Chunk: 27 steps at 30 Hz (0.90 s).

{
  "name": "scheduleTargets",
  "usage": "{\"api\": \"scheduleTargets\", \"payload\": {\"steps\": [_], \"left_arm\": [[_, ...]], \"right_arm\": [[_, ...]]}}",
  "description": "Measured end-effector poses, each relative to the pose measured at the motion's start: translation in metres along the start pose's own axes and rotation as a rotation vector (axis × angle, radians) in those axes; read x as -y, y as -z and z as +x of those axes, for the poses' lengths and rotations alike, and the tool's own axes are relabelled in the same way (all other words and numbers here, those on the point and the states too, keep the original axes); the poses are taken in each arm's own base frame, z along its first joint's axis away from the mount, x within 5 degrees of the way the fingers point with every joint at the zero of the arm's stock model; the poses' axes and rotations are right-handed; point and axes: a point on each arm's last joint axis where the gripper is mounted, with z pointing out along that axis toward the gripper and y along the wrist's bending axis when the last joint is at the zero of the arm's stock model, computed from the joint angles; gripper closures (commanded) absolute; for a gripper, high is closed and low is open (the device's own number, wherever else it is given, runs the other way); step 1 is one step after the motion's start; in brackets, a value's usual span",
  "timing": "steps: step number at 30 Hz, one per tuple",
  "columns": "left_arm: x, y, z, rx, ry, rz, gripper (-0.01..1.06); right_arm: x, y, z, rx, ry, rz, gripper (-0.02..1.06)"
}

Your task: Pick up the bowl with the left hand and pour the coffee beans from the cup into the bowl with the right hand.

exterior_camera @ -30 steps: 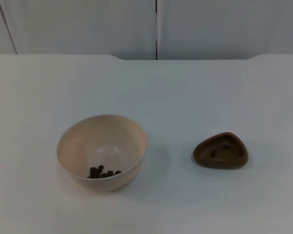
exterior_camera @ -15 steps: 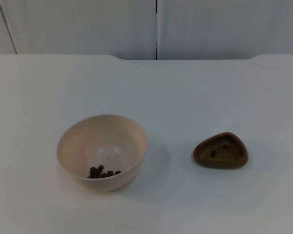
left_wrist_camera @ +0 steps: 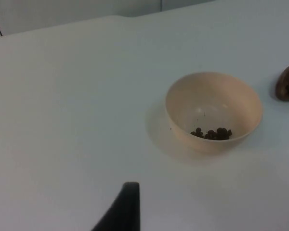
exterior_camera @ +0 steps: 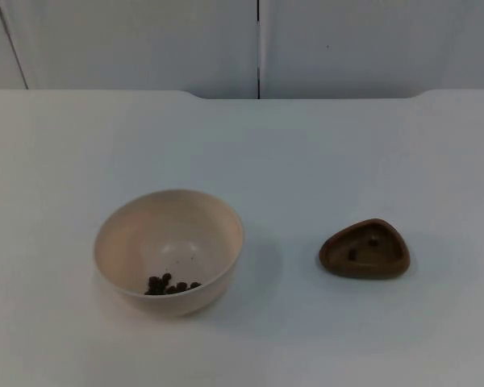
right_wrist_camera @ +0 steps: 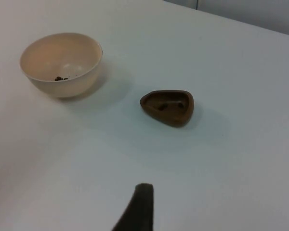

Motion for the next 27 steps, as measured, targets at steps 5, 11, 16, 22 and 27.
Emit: {"api": "scheduleTargets", "payload": {"steps": [5,11,16,22,27], "left_arm": [[0.0000,0.0000,0.0000,0.000,0.000,0.000,0.00],[0.0000,0.0000,0.0000,0.000,0.000,0.000,0.00],[0.0000,0.0000,0.0000,0.000,0.000,0.000,0.00],[0.0000,0.0000,0.0000,0.000,0.000,0.000,0.00],[0.0000,0.0000,0.0000,0.000,0.000,0.000,0.00]], "right_arm": [[0.0000,0.0000,0.0000,0.000,0.000,0.000,-0.01],[0.0046,0.0001,0.0004,-0.003,-0.050,0.050,-0.01],[0.0075,0.0003,0.0005,-0.002,-0.082,0.083,-0.01],[0.0079,0.0003,0.0006,-0.002,-0.089,0.087,-0.01],[0.0079,0.0003,0.0006,-0.002,-0.089,0.087,-0.01]]}}
